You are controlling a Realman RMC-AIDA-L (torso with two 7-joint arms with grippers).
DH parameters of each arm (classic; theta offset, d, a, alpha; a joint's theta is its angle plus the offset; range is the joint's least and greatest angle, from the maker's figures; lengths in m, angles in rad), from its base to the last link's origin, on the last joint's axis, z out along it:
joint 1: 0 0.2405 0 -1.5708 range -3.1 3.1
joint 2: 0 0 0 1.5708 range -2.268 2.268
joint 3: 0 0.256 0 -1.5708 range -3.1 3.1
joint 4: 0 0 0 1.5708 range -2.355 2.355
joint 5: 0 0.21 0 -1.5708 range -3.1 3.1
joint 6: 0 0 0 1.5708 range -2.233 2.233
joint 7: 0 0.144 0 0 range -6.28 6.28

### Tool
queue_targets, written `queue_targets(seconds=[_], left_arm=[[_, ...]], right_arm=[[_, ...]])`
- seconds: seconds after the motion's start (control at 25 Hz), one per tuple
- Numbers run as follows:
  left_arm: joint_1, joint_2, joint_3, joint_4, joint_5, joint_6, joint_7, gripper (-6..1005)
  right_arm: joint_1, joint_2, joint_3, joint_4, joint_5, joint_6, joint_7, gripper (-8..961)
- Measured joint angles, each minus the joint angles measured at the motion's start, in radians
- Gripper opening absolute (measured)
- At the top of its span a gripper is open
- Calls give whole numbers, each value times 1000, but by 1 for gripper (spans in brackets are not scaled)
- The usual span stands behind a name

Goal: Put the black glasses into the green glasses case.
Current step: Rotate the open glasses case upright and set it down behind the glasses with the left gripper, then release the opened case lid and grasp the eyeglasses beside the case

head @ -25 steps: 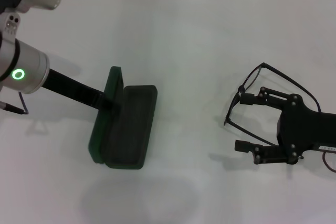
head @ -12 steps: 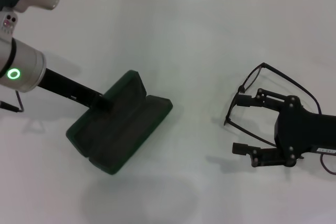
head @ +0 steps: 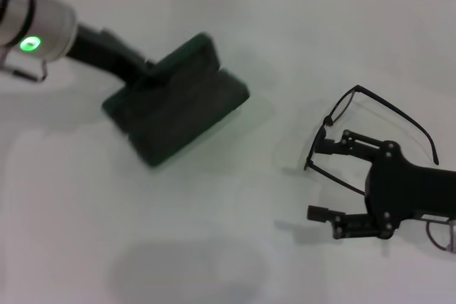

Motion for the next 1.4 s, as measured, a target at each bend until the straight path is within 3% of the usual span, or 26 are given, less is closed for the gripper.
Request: queue_targets(seconds=[0.2,0.36,0.64,0.92,1.4], left_arm=[[-80,-12,98,-73,10,-201,254,212],[-160,-14,208,-175,51,-333,317,214],[-265,-17,249,-337,70,-334,314,219],[-269,-18,284,-329,70,-309,309,223],[-271,-21,439,-265,155,-317,144,231]], right_arm=[[0,23,-3,12,-1,10,-29,869],[-1,31,1,22,-1,15,-36,867],[-3,40,2,20,-1,23,-37,863],[-11,39,2,23,-1,23,-37,860],[-7,36,3,23,-1,28,-37,854]])
